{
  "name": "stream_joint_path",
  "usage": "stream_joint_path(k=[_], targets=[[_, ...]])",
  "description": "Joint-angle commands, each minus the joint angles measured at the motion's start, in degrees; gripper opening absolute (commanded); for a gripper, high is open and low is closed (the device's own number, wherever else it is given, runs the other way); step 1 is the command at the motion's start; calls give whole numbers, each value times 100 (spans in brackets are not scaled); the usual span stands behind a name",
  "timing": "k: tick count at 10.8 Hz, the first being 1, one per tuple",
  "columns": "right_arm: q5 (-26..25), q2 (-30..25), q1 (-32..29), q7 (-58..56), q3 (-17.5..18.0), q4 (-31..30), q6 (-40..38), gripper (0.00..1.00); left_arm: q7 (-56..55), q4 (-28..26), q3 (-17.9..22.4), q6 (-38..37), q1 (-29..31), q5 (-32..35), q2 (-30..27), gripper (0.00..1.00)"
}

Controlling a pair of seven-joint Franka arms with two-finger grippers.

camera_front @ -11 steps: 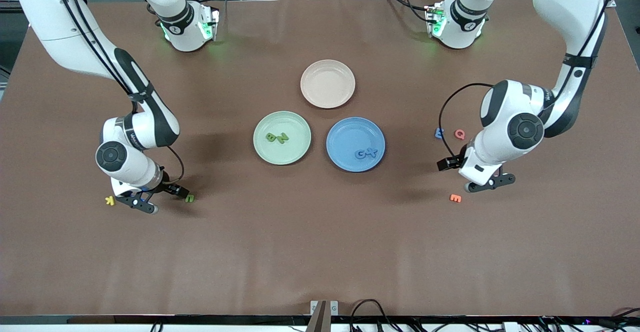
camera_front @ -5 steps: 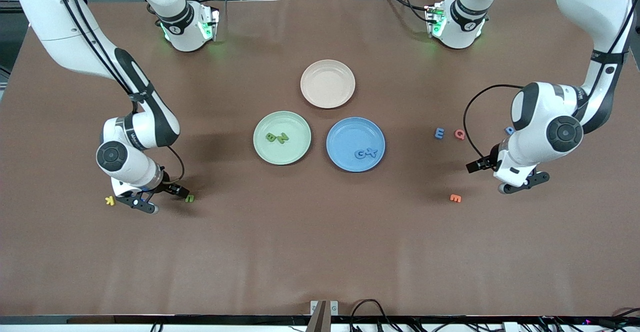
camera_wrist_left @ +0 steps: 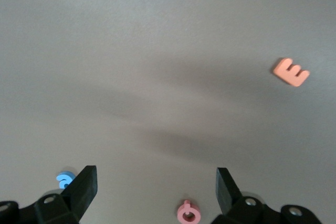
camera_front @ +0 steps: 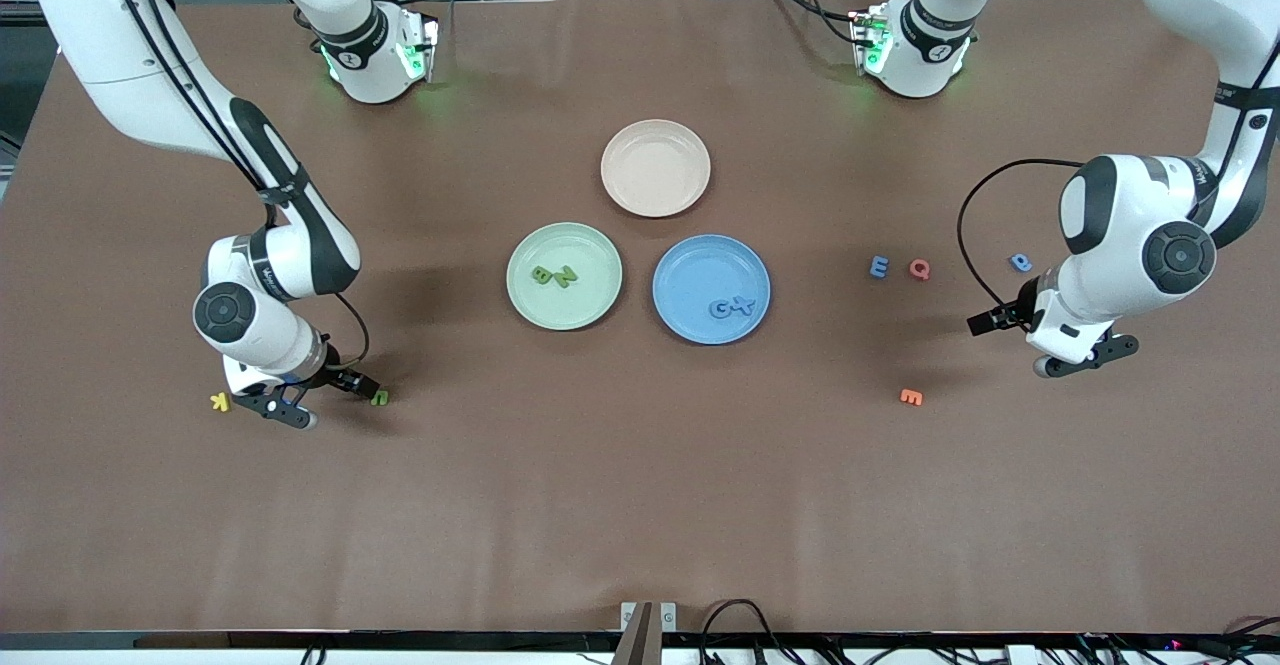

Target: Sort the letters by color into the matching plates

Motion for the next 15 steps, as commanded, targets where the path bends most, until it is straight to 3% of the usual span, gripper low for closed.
stream_joint_path(k=[1, 5, 8, 11, 13, 15], targets=[[-134, 201, -94, -4, 60, 133, 164, 100, 264, -406, 227, 121, -21, 100, -208, 100], [-126, 175, -76, -4, 60, 90, 146, 100, 827, -925, 851, 411, -126, 13, -375, 100], [-126, 140, -76, -4, 60, 81, 129, 100, 854, -1171, 1010, 473, -153, 12, -454, 100], [-126, 122, -85, -4, 60, 72, 129, 100, 863, -1724, 1186, 1069, -197, 21, -594, 100], [-274, 105, -94, -22, 60, 72, 146, 85, 1090, -1761, 1344, 1088, -189, 21, -578, 100], [-310, 78, -129, -22, 60, 72, 138, 83, 1223, -1804, 1590, 1088, -162, 4, -551, 100]])
